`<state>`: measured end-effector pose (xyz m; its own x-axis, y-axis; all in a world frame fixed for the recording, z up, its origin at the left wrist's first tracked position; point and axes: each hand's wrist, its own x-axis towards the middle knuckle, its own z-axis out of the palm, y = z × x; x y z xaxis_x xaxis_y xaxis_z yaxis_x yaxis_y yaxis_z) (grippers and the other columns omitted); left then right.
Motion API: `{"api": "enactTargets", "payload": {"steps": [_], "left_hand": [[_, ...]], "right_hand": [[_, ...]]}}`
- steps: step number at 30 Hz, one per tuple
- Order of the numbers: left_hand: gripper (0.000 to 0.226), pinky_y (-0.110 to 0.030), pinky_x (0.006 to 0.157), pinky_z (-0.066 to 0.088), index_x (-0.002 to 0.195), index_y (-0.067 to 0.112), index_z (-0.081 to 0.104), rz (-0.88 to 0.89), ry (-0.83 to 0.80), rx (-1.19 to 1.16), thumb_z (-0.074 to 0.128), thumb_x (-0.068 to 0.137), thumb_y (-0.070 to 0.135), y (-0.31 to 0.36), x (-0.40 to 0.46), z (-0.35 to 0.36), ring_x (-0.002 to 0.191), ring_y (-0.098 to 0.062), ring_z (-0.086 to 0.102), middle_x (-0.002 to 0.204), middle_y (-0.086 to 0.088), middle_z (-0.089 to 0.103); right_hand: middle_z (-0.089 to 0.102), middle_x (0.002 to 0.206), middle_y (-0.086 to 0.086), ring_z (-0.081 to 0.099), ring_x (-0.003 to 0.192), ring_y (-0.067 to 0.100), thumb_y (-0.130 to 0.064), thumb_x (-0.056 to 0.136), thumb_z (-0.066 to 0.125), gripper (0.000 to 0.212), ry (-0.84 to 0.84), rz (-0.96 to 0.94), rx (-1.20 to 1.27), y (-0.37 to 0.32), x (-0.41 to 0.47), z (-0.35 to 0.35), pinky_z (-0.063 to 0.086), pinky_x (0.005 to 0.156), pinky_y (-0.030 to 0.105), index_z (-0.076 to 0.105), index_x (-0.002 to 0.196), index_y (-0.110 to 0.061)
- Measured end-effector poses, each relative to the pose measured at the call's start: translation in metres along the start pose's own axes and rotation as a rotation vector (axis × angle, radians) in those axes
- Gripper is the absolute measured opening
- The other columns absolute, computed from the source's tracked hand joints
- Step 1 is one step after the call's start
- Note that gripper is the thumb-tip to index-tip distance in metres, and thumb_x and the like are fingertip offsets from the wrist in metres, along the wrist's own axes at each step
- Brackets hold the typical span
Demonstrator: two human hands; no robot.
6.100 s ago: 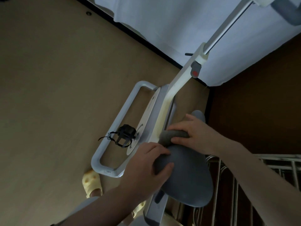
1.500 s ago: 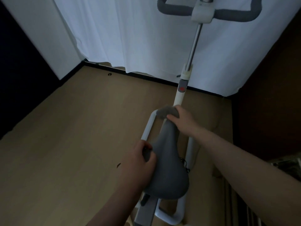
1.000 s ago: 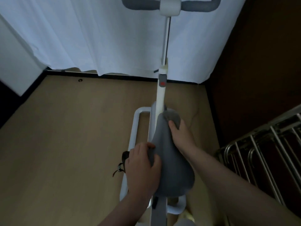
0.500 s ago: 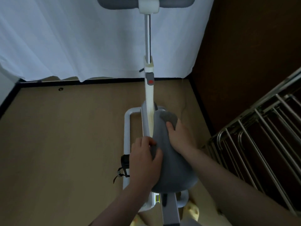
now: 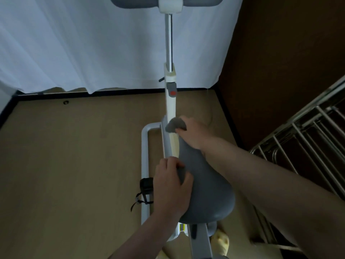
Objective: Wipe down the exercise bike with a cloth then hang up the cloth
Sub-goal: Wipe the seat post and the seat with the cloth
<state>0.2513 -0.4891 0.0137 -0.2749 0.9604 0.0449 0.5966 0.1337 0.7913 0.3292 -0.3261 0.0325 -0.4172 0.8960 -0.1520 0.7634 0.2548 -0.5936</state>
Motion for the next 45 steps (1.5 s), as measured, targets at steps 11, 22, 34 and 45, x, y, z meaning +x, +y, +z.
{"api": "enactTargets", "payload": {"steps": [11,22,34,45], "left_hand": [[0.017,-0.028,0.079,0.042,0.091,0.031,0.047,0.018,0.013,-0.009,0.05,0.074,0.037,0.001,-0.001,-0.003,0.087,-0.007,0.045,0.091,0.024,0.04],[0.017,-0.022,0.078,0.039,0.094,0.033,0.048,0.035,0.017,-0.025,0.061,0.084,0.028,0.0,-0.006,-0.005,0.089,-0.003,0.044,0.093,0.022,0.043],[0.007,-0.025,0.077,0.041,0.088,0.027,0.054,0.051,0.069,-0.17,0.056,0.089,0.02,-0.003,-0.004,-0.003,0.09,-0.004,0.049,0.09,0.022,0.048],[0.018,-0.024,0.06,0.041,0.085,0.024,0.06,0.024,0.233,-0.156,0.052,0.089,0.008,-0.003,-0.013,0.0,0.065,-0.006,0.052,0.082,0.012,0.06]], "right_hand": [[0.056,0.098,-0.004,0.055,0.095,0.018,-0.039,0.088,0.057,0.017,-0.2,-0.303,-0.413,-0.011,0.006,-0.002,0.049,0.085,0.04,0.055,0.101,-0.029],[0.056,0.13,-0.002,0.053,0.113,0.011,-0.034,0.099,0.048,0.042,0.241,0.119,0.269,-0.005,-0.017,0.014,0.04,0.094,0.026,0.042,0.139,-0.025],[0.064,0.109,-0.004,0.06,0.099,0.016,-0.047,0.097,0.045,0.036,0.079,0.341,0.085,0.02,-0.132,-0.003,0.046,0.083,0.032,0.049,0.127,-0.027],[0.041,0.147,-0.018,0.041,0.131,0.0,-0.038,0.094,0.056,0.053,0.052,-0.065,0.079,0.038,-0.181,-0.004,0.037,0.109,0.026,0.04,0.144,-0.033]]}}
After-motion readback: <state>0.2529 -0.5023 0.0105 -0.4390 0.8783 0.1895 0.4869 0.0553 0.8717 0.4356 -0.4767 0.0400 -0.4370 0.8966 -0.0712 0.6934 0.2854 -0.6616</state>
